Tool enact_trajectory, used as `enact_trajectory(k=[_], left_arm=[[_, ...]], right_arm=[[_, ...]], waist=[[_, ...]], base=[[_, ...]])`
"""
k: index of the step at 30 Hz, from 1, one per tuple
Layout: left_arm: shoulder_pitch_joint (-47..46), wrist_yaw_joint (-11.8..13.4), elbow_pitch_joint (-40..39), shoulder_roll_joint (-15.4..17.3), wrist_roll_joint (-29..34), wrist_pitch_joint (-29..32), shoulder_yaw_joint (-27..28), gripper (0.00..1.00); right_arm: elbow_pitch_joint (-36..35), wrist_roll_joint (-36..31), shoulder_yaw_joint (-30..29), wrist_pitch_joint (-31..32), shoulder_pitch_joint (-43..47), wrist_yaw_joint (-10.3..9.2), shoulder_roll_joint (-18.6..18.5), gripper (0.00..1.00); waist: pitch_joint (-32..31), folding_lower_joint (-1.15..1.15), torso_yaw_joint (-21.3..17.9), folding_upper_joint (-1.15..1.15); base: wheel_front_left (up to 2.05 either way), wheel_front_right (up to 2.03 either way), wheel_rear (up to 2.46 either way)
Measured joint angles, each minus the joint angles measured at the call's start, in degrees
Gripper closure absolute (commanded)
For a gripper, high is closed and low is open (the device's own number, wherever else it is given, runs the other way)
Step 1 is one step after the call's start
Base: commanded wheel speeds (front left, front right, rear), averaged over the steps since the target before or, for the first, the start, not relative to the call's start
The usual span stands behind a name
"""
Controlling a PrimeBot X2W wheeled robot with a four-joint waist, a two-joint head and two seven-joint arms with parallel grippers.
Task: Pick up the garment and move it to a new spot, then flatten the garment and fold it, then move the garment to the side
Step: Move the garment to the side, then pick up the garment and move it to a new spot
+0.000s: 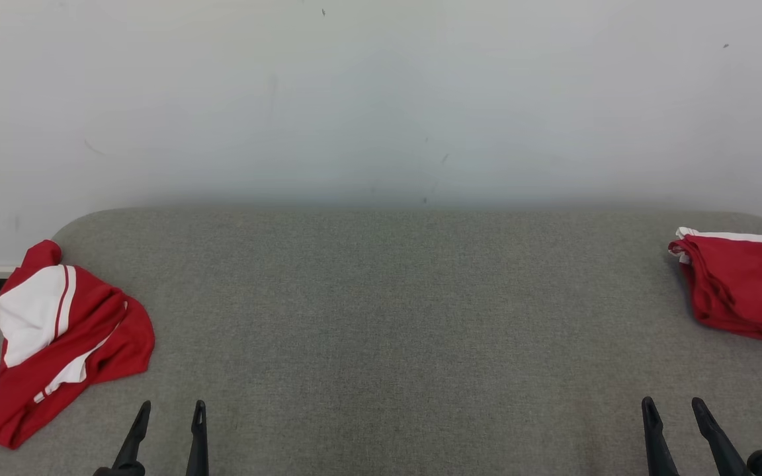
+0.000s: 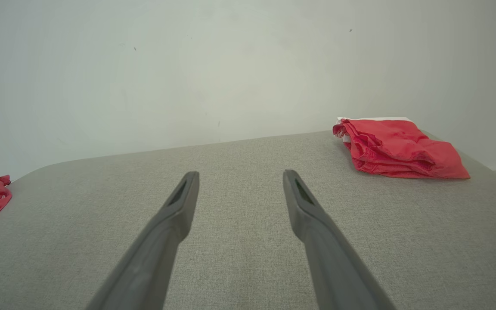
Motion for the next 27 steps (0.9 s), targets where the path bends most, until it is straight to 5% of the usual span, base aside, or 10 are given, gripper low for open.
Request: enact_trajectory(k=[17,27], left_arm=[[-0.14,0.02,0.44,0.35,-0.23,0.00,-0.34,0.00],[-0.59,0.52,0.46,1.10,-0.23,0.00,-0.66,0.00]], right_arm=[[0.10,0.00,-0.31,-0.01,0.36,0.00,0.71,0.00],[0.85,0.29,-0.47,-0.51,0.87,0.00,1.58,0.00]], waist=[[0.36,0.00,0.82,0.00],[0.53,0.00,5.78,0.00]], base=[[0.00,0.00,0.00],[0.00,0.00,0.00]])
